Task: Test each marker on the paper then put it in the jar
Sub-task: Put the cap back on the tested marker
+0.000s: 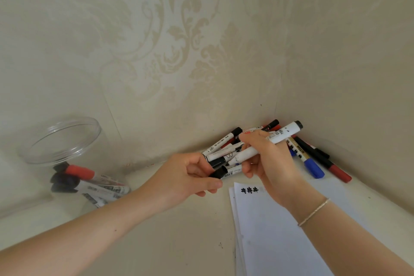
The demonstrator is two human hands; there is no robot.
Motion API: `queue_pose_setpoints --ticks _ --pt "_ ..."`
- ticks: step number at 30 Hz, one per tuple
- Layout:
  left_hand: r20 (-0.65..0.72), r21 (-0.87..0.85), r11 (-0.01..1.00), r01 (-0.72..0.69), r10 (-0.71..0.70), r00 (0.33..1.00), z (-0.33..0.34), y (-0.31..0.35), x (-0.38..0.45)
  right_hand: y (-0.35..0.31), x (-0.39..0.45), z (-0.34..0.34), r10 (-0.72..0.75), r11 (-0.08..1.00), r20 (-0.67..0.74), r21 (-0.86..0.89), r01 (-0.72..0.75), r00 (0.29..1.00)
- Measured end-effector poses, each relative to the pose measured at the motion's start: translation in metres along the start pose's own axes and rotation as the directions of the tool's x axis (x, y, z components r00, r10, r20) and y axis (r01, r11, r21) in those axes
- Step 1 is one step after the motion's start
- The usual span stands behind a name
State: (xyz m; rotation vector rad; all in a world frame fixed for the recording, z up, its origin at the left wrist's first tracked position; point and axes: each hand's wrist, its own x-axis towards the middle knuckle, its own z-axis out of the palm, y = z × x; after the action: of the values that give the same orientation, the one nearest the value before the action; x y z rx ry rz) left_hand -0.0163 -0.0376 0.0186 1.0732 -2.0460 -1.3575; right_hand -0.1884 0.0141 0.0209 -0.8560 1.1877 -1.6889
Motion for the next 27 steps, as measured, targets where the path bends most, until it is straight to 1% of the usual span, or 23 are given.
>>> queue_pose_setpoints --ticks 5,9,11,13,16,17,18,19,20,21,22,23,24,25,27 --pt "-0.001 0.009 1.0 0.006 -0.006 1.0 0.002 0.002 -0.002 0.004 -0.004 0.004 0.004 0.999 0.009 -0.035 -0.004 1.0" --pt "0.009 0.008 1.0 -0.01 0.009 1.0 0.001 0.003 -0.004 0.01 -0.008 0.006 0.052 0.998 0.06 -0.045 -0.05 0.997" --pt "0.019 -0.063 0.998 -0.026 0.027 0.999 0.001 0.003 -0.004 0.012 -0.009 0.009 0.081 0.997 0.106 -0.001 -0.081 0.991" --pt "0.036 -0.13 0.991 -0.034 0.039 0.999 0.0 0.006 -0.006 0.014 -0.009 0.012 0.108 0.99 0.18 0.065 -0.122 0.978" --pt "-0.01 -0.156 0.986 -0.057 0.056 0.998 -0.001 0.011 -0.005 0.012 -0.01 0.022 0.16 0.97 0.297 0.13 -0.206 0.941" --pt "-0.041 -0.158 0.986 -0.062 0.057 0.998 -0.004 0.015 -0.004 0.01 -0.009 0.025 0.186 0.957 0.297 0.16 -0.241 0.936" --pt "-0.072 -0.164 0.985 -0.06 0.048 0.996 -0.007 0.018 -0.002 0.006 -0.007 0.026 0.211 0.944 0.26 0.195 -0.266 0.942" --pt "-0.106 -0.163 0.985 -0.053 0.036 0.994 -0.012 0.022 0.0 0.002 -0.004 0.026 0.215 0.942 0.181 0.22 -0.252 0.96" --pt "-0.146 -0.139 0.989 -0.051 0.031 0.989 -0.016 0.025 0.002 -0.002 0.0 0.026 0.186 0.959 0.07 0.205 -0.196 0.98" --pt "-0.191 -0.082 0.995 -0.054 0.037 0.981 -0.02 0.028 0.003 -0.004 0.004 0.025 0.116 0.986 -0.041 0.126 -0.11 0.992" --pt "-0.237 0.017 0.998 -0.062 0.064 0.969 -0.023 0.03 0.003 -0.005 0.006 0.025 0.006 1.0 -0.121 -0.025 -0.009 0.993" --pt "-0.276 0.133 0.988 -0.077 0.112 0.955 -0.025 0.031 0.004 -0.005 0.006 0.028 -0.125 0.972 -0.142 -0.216 0.092 0.982" --pt "-0.308 0.235 0.967 -0.096 0.168 0.937 -0.024 0.032 0.003 -0.005 0.004 0.033 -0.246 0.901 -0.102 -0.391 0.189 0.964" --pt "-0.344 0.298 0.949 -0.106 0.211 0.915 -0.024 0.032 0.002 -0.006 -0.001 0.04 -0.335 0.816 -0.034 -0.511 0.271 0.942" --pt "-0.404 0.314 0.943 -0.114 0.241 0.882 -0.025 0.032 0.001 -0.009 -0.012 0.05 -0.434 0.684 0.081 -0.618 0.386 0.897"
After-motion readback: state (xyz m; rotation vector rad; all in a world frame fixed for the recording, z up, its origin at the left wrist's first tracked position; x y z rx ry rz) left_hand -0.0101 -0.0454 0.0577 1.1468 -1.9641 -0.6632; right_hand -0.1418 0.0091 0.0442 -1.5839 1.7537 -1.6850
